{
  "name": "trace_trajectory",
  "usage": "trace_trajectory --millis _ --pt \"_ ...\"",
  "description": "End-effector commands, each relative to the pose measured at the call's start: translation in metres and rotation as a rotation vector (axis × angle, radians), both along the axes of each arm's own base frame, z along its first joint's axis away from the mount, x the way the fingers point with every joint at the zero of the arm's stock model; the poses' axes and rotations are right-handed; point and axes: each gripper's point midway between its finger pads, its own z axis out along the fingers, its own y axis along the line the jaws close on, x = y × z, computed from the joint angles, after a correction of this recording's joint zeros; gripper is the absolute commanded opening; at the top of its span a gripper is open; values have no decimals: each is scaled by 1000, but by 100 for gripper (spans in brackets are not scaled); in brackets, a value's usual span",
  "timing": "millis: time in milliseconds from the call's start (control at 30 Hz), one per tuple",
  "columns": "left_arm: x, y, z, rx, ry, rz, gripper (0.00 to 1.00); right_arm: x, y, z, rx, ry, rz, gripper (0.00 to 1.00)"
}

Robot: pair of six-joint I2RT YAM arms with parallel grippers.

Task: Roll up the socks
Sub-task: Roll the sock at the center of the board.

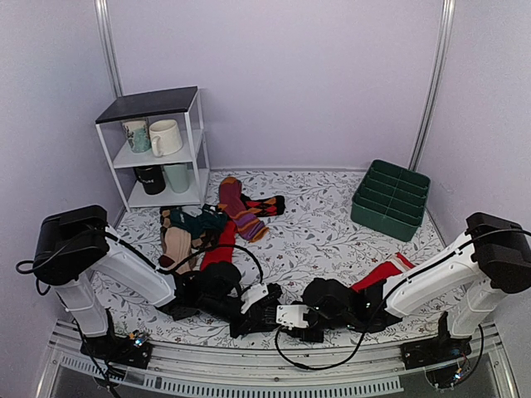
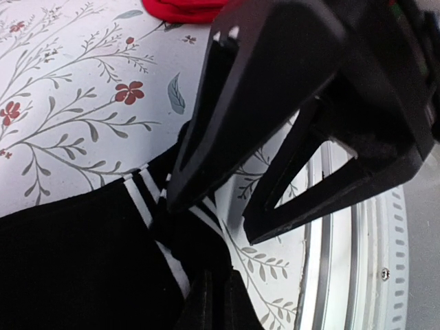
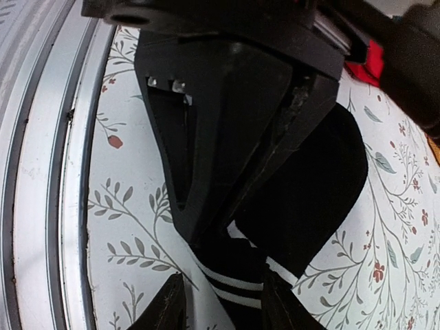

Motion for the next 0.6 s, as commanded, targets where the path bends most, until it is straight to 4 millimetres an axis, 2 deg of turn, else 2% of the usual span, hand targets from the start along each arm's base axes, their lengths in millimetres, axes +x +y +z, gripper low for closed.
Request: trace_trajectory --millis 0,67,233,567 --pt "-27 51 -59 264 118 -17 0 6 4 36 108 -62 3 39" --pt "-27 51 -60 264 118 -17 0 -2 3 39 121 -34 49 39" --pt "-27 51 -60 264 118 -15 0 -13 -2 30 103 46 99 38" --pt "-27 51 -60 265 118 -20 0 -5 -1 18 79 67 115 38"
